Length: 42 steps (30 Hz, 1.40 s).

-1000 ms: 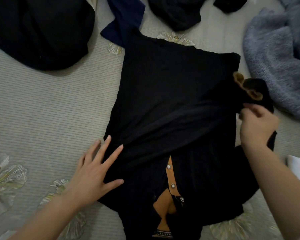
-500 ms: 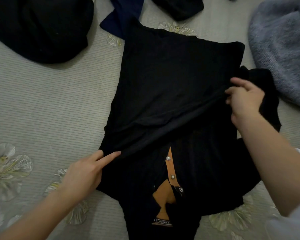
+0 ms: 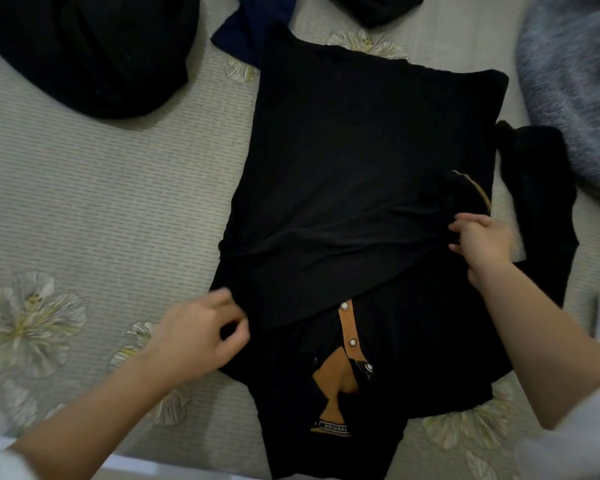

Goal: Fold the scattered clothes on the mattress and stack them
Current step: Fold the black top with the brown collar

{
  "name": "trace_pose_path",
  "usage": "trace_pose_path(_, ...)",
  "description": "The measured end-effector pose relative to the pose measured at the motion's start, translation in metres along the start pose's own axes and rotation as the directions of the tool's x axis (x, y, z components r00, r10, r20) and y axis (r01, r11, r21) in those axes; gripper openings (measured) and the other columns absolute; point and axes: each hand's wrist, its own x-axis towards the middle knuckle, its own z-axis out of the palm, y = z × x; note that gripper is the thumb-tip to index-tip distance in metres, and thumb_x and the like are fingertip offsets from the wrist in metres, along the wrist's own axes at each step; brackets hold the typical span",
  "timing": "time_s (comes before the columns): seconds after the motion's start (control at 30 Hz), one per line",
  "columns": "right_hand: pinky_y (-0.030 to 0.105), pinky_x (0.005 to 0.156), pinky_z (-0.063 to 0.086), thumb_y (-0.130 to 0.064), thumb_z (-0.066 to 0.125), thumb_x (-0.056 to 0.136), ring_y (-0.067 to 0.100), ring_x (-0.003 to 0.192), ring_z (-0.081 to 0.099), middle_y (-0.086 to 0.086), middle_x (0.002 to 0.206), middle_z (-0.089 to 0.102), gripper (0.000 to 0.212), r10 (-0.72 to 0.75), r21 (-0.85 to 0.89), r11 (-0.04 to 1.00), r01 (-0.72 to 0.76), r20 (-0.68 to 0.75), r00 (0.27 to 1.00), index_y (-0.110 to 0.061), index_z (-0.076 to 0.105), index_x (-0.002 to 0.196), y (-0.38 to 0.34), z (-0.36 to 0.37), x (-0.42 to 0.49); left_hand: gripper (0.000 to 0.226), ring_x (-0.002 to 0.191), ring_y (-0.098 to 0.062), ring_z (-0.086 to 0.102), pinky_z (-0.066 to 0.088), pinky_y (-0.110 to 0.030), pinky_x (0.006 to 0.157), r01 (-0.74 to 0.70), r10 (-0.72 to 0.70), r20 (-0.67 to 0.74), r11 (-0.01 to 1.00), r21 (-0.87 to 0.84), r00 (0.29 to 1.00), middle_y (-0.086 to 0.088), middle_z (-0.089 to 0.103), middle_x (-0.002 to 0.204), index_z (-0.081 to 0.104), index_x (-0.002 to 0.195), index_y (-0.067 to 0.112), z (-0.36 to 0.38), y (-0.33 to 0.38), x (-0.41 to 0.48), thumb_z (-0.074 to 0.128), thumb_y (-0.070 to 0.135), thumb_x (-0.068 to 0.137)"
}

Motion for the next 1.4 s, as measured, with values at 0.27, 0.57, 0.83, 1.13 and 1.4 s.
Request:
trace_pose_path(0.27, 0.031, 0.091, 0.05, -0.001, 0.059, 0.082, 0.024, 0.105, 0.059, 0.008, 0.12, 0.06, 0.048, -0.081, -0.147, 0.986, 0.076, -0.026, 0.996, -0.016, 0.058, 0.127, 0.005, -0.002, 0.009, 0.081, 0.147, -0.023, 0.005, 0.019, -0.052, 0.113, 0.09, -0.111, 0.032, 0.917, 0.388, 0.993, -0.009, 0.009, 0.159, 0.014, 0.152, 0.016, 0.037, -0.008, 0.034, 0.013, 0.069, 0.091)
trace_pose_path(0.57, 0.047, 0.116, 0.01, -0.043, 0.047, 0.094, 0.026, 0.147, 0.003, 0.007, 0.161, 0.005, 0.065, -0.399, -0.744, 0.343, 0.574, 0.438, 0.806, -0.03, 0.019, 0.151, 0.018, 0.007, -0.018, 0.103, 0.147, -0.026, -0.004, 0.0, -0.047, 0.114, 0.154, -0.196, 0.07, 0.907, 0.391, 0.978, -0.017, -0.001, 0.159, 0.007, 0.152, 0.01, 0.041, -0.008, 0.024, 0.016, 0.083, 0.081)
trace_pose_path(0.83, 0.05, 0.112, 0.018, -0.046, 0.053, 0.091, 0.022, 0.143, 0.02, 0.002, 0.154, 0.028, 0.061, -0.495, -0.661, 0.473, 0.583, 0.348, 0.796, -0.022, 0.037, 0.144, 0.012, -0.039, -0.007, 0.12, 0.134, -0.028, -0.041, -0.01, -0.053, 0.113, 0.347, -0.458, 0.268, 0.86, 0.373, 0.848, -0.016, -0.044, 0.145, -0.03, 0.144, 0.012, 0.019, 0.035, 0.041, 0.038, 0.08, 0.073)
trace_pose_path(1.13, 0.036, 0.096, 0.038, -0.023, 0.053, 0.087, 0.035, 0.113, 0.053, 0.021, 0.122, 0.058, 0.043, -0.278, -0.484, 0.844, 0.229, -0.03, 0.96, -0.002, 0.053, 0.125, 0.057, -0.163, 0.023, 0.081, 0.142, -0.018, -0.025, -0.008, -0.044, 0.116, 0.08, -0.087, 0.071, 0.992, 0.099, 0.994, -0.005, -0.021, 0.158, -0.007, 0.152, 0.024, 0.083, 0.189, 0.079, 0.03, 0.053, 0.086)
trace_pose_path(1.4, 0.038, 0.092, 0.048, -0.02, 0.064, 0.086, 0.03, 0.107, 0.058, 0.016, 0.12, 0.058, 0.052, -0.147, -0.403, 0.901, 0.157, 0.056, 0.987, -0.003, 0.044, 0.13, 0.084, -0.162, 0.052, 0.086, 0.131, -0.03, -0.044, -0.018, -0.052, 0.112, 0.078, -0.132, 0.313, 0.981, 0.18, 0.94, -0.01, -0.048, 0.143, -0.029, 0.143, 0.035, 0.143, 0.25, 0.095, 0.027, 0.071, 0.088)
